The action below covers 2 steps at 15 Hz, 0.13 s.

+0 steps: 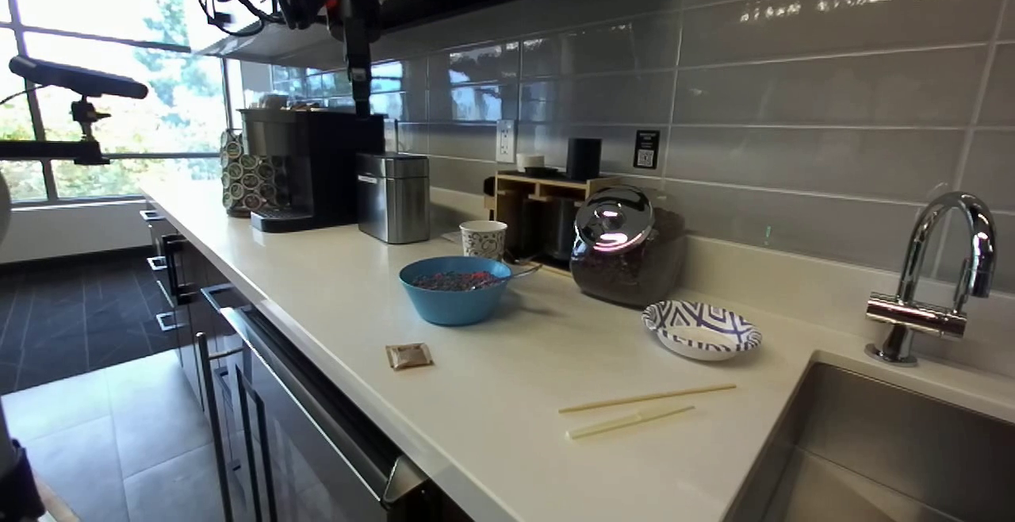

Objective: Put the black object on the wooden rack

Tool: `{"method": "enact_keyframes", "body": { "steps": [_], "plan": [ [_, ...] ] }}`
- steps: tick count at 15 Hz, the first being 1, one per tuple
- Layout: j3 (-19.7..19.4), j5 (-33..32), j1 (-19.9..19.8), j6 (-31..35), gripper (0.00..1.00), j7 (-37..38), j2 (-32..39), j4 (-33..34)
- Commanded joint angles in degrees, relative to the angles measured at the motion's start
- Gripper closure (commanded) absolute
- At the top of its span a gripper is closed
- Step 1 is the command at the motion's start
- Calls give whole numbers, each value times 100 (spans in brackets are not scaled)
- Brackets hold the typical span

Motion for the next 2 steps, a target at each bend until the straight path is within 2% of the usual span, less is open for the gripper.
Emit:
{"method": "enact_keyframes", "body": {
  "steps": [1,2],
  "plan": [
    [119,23,-144,-9,0,-32,13,-10],
    [114,23,-145,-9,0,-37,26,-22]
  ]
}}
